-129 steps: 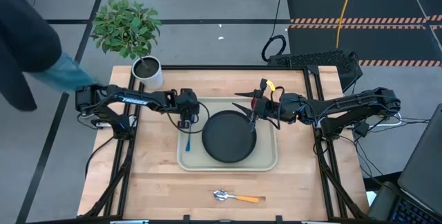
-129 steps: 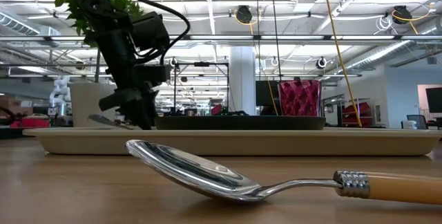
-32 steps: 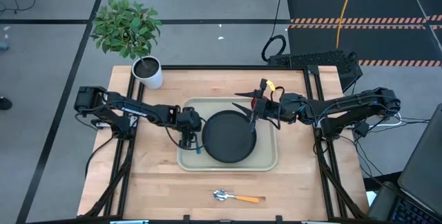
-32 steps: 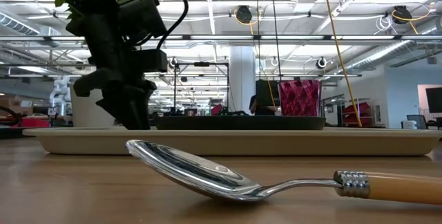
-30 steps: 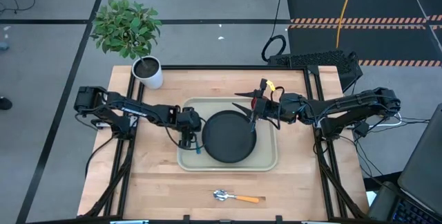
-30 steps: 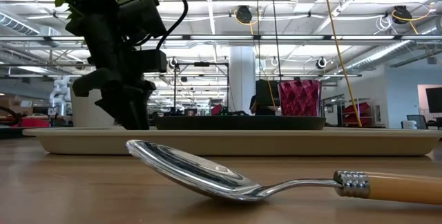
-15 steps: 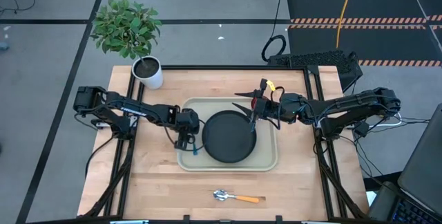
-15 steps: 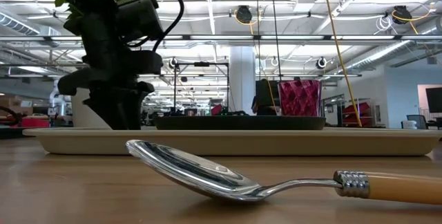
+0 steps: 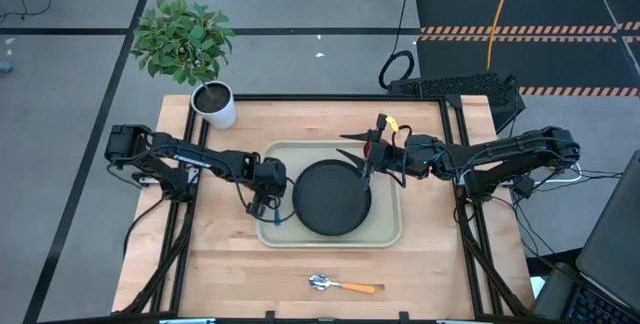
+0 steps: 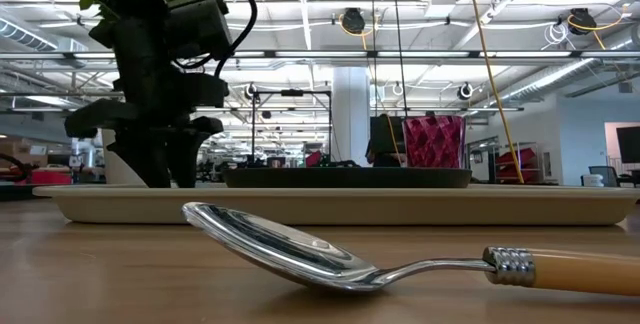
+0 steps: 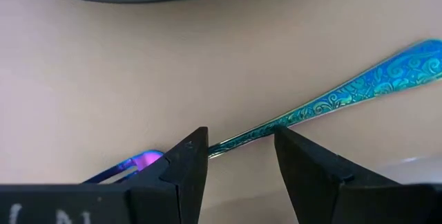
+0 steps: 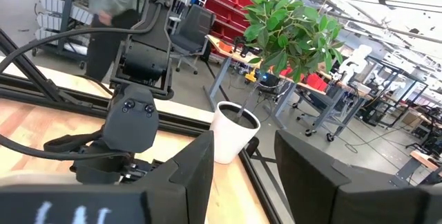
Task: Pick and place plate/cup/fork/spoon on tray
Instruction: Put the blue fork on the gray tray to the left of the black plate
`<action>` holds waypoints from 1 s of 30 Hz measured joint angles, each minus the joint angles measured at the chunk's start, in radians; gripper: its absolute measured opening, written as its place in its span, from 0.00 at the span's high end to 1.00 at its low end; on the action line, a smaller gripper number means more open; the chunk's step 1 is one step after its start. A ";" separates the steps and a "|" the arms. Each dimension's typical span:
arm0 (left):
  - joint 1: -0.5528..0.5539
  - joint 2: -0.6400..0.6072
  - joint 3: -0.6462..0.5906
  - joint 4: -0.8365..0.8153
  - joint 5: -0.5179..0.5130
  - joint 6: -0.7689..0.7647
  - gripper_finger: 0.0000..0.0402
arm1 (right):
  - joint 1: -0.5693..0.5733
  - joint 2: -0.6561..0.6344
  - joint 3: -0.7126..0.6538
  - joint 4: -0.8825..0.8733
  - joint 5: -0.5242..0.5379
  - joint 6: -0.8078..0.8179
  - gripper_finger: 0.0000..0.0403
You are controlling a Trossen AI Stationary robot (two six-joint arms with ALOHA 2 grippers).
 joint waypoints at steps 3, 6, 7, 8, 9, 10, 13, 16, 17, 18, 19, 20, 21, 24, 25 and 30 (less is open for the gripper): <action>0.000 0.000 -0.001 -0.003 0.006 0.041 0.57 | 0.000 0.000 0.000 0.000 0.000 0.000 0.63; 0.000 0.001 -0.001 -0.003 0.007 0.062 0.57 | 0.000 0.000 0.000 0.000 0.000 0.000 0.63; 0.000 0.001 -0.001 -0.003 0.007 0.066 0.57 | 0.000 0.000 0.000 0.000 0.000 0.000 0.63; 0.000 0.001 -0.001 -0.003 0.007 0.069 0.57 | 0.000 0.000 0.000 0.000 0.000 0.000 0.63; 0.000 0.001 -0.001 -0.003 0.007 0.074 0.57 | 0.000 0.000 0.000 0.000 0.000 0.000 0.63; 0.000 0.001 -0.002 -0.002 0.008 0.075 0.57 | 0.000 0.000 0.000 0.000 0.000 0.000 0.63; 0.000 0.001 -0.002 -0.002 0.008 0.103 0.57 | 0.000 0.000 0.000 0.000 0.000 0.000 0.63; 0.000 0.001 -0.002 -0.002 0.011 0.138 0.57 | 0.000 0.000 0.000 0.000 0.000 0.000 0.63; 0.000 0.002 -0.002 -0.002 0.011 0.148 0.57 | 0.000 0.000 0.000 0.000 0.000 0.000 0.63; 0.000 0.002 -0.002 -0.002 0.011 0.154 0.57 | 0.000 0.000 0.000 0.000 0.000 0.000 0.63; 0.000 0.002 -0.001 -0.003 0.010 0.155 0.57 | 0.000 0.000 0.000 0.000 0.000 0.000 0.63; 0.000 0.002 0.004 -0.007 0.007 0.154 0.57 | 0.000 0.000 0.000 0.000 0.000 0.000 0.63; 0.000 0.003 0.013 -0.018 0.004 0.149 0.57 | 0.000 0.000 0.000 0.000 0.000 0.000 0.63; 0.000 0.008 0.061 -0.101 -0.001 0.125 0.57 | 0.000 0.000 0.000 0.000 0.000 0.000 0.63; 0.000 0.008 0.082 -0.129 -0.002 0.115 0.57 | 0.000 0.000 0.000 0.000 0.000 0.000 0.63; 0.000 0.005 0.163 -0.212 -0.009 0.071 0.57 | 0.000 0.000 0.000 0.000 0.000 0.000 0.63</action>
